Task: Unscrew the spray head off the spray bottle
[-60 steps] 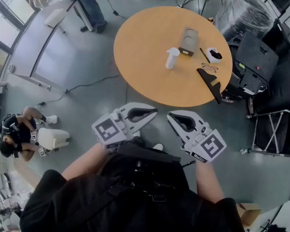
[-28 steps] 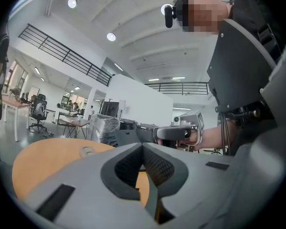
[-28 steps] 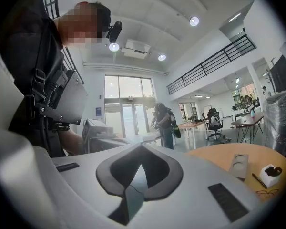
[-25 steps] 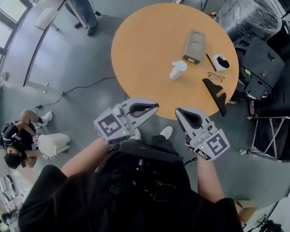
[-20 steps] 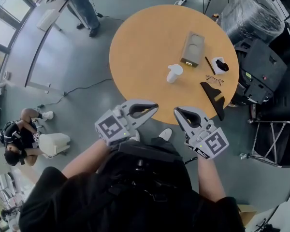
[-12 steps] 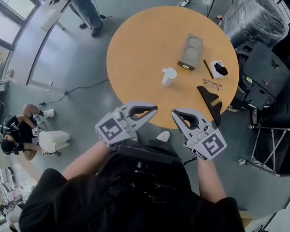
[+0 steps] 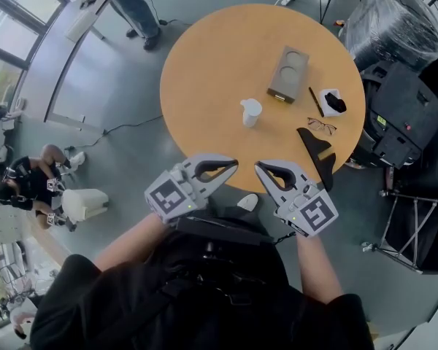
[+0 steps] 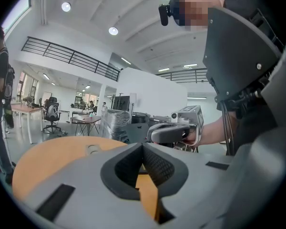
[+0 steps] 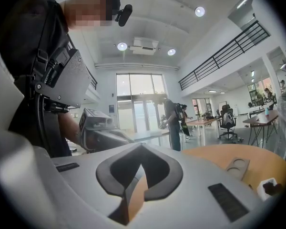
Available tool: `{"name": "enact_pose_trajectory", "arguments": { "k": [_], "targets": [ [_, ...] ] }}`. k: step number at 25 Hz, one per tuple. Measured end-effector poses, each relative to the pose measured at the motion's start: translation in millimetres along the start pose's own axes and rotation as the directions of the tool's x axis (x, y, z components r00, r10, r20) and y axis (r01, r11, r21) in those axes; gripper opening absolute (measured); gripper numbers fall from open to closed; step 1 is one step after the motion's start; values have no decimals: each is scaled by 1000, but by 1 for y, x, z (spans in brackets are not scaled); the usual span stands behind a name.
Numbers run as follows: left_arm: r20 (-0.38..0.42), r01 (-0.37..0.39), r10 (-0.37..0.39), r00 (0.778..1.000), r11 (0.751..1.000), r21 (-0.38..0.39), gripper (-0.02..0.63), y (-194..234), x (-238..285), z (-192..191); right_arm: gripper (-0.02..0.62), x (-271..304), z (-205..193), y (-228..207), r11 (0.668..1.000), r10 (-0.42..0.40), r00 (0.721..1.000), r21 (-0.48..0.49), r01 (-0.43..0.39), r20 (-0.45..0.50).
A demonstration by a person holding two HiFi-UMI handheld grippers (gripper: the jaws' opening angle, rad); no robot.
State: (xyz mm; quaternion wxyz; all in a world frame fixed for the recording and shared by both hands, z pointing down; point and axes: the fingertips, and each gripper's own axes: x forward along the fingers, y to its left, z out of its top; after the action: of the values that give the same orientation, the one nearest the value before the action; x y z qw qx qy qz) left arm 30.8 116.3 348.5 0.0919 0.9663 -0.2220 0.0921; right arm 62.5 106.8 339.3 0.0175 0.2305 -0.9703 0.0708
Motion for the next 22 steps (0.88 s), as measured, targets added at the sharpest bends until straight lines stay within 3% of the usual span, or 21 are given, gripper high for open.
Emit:
{"name": "enact_pose_trajectory", "arguments": {
  "k": [9,22],
  "targets": [
    [18,21,-21,1000,1000,4,9,41,3,-13,9,28,-7,-25,998,-67,998,-6,67,-20],
    [-7,208,-208,978,978,30,12,185,-5,-23,9,141,-22,-93,965,-251,965,65,255,-74]
  ]
}}
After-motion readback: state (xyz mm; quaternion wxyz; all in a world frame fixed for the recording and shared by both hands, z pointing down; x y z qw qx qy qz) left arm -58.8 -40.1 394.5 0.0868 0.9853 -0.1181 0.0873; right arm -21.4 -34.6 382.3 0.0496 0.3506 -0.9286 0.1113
